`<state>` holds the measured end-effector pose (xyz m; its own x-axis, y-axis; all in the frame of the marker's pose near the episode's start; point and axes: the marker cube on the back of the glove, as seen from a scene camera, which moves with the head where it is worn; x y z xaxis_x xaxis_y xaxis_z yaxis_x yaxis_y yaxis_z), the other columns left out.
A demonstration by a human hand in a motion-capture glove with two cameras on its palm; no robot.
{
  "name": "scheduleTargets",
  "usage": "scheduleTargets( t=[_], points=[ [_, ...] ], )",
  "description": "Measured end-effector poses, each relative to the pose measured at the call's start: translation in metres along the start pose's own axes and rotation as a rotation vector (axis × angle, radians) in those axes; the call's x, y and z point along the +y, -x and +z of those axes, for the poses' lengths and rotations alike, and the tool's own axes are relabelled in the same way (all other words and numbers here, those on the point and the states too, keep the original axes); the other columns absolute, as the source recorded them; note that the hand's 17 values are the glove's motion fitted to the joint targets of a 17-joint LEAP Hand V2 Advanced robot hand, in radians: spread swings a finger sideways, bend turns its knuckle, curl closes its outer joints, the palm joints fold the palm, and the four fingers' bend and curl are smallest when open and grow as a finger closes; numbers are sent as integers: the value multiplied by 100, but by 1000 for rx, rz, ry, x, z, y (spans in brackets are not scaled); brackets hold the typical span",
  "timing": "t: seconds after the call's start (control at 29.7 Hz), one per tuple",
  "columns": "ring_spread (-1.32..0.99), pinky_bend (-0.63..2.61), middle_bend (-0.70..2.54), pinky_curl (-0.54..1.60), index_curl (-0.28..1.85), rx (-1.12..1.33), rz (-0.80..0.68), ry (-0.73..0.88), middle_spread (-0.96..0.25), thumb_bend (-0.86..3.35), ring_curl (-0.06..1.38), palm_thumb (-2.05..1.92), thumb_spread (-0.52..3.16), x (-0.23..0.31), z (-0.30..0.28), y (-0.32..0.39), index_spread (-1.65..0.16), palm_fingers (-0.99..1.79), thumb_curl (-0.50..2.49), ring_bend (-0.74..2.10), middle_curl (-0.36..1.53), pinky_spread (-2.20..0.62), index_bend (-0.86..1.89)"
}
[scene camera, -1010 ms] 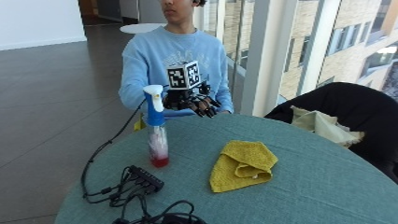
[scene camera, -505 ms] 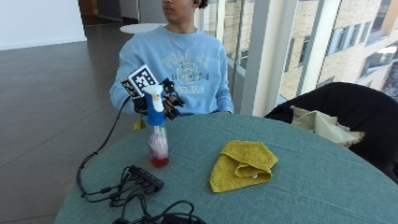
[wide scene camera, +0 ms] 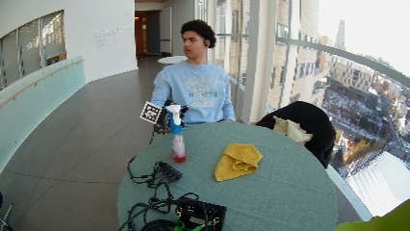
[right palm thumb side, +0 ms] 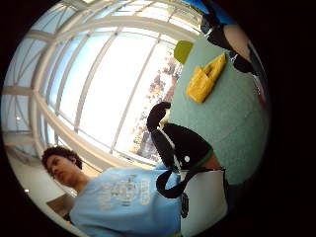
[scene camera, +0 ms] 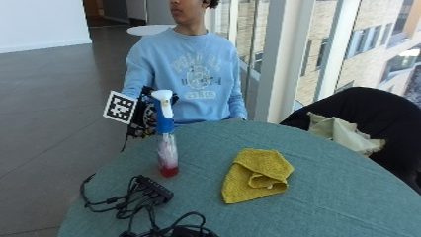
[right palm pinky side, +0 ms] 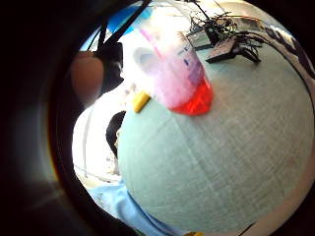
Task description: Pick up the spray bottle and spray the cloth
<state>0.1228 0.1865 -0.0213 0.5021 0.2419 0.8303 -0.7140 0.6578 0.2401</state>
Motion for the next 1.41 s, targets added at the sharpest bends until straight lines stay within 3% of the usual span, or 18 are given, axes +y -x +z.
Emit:
scheduleTargets(
  t=[0.27, 0.5, 0.67, 1.41],
  points=[
    [-8, 32, 40, 36, 18, -65, 29, -148, -8, -2, 37, 59, 105, -9, -13, -5, -33, 103, 28, 54, 41, 3, 3],
    [-9, 31, 42, 39, 18, -91, 19, -84, -8, -2, 40, 60, 104, -1, -25, -16, -32, 98, 28, 54, 44, 0, 8],
    [-9, 28, 41, 39, 19, -89, 88, -218, -8, -2, 40, 60, 104, -18, -24, -21, -31, 96, 28, 54, 44, 0, 9],
    [-5, 30, 33, 40, 24, -74, 177, -134, -7, -3, 35, 59, 101, -60, -1, -46, -34, 68, 29, 27, 44, 11, 13]
  ],
)
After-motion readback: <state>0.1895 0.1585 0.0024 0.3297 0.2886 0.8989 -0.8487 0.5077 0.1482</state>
